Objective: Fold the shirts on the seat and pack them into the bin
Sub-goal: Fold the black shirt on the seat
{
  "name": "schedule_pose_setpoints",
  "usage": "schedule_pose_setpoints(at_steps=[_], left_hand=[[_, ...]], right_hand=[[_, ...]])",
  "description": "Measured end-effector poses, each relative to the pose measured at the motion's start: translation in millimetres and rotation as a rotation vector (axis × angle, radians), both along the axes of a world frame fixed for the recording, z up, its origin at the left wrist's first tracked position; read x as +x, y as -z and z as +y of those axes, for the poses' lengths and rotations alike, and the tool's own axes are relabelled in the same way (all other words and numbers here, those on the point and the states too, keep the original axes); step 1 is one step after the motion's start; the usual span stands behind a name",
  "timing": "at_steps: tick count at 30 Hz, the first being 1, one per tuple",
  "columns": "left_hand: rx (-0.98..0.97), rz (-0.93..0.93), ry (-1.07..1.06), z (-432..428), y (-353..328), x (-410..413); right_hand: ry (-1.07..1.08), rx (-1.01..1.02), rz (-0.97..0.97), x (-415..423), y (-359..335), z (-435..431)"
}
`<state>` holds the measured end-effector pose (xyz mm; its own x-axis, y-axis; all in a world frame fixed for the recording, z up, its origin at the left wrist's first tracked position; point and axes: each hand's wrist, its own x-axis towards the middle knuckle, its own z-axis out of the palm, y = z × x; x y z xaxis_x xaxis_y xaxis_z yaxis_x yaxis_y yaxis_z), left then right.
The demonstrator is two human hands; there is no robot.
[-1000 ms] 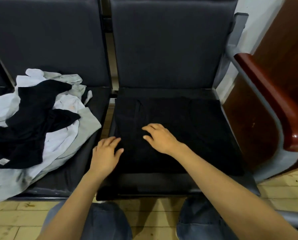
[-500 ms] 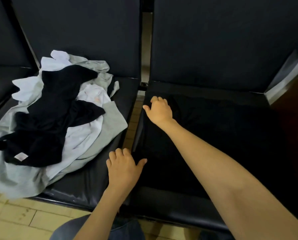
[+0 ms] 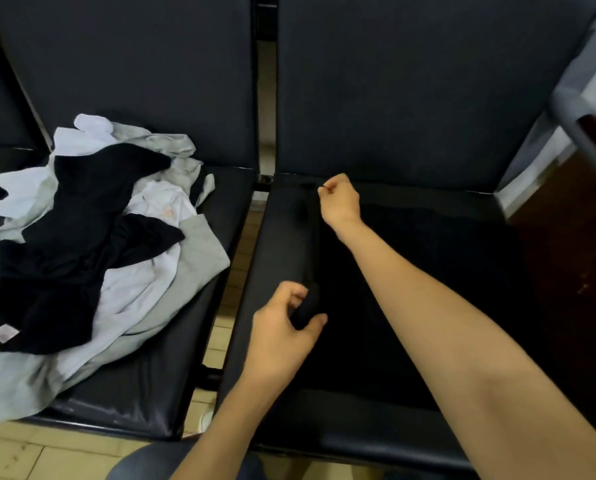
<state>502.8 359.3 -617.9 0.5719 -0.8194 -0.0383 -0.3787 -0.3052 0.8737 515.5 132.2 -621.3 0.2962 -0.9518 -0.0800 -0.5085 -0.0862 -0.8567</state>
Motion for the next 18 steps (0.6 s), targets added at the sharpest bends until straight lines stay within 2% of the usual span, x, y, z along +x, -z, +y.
schedule_pose_setpoints(at_steps=[2, 7, 11, 15, 18], left_hand=[[0.026, -0.055, 0.142, -6, 3, -23], [0.133, -0.155, 0.32, -14, 19, -58], [0.119, -0.177, 0.334, -14, 26, -63], [0.0, -0.205, 0.399, -13, 32, -65], [0.093, -0.268, 0.567, -12, 34, -67]], right_hand=[[0.025, 0.007, 0.015, -27, 1, -13], [-0.011, 0.036, 0.28, -73, 19, -30], [-0.008, 0.028, 0.23, -80, 26, -34], [0.03, -0.098, 0.203, -83, 29, -39], [0.006, -0.056, 0.266, -92, 32, -39]])
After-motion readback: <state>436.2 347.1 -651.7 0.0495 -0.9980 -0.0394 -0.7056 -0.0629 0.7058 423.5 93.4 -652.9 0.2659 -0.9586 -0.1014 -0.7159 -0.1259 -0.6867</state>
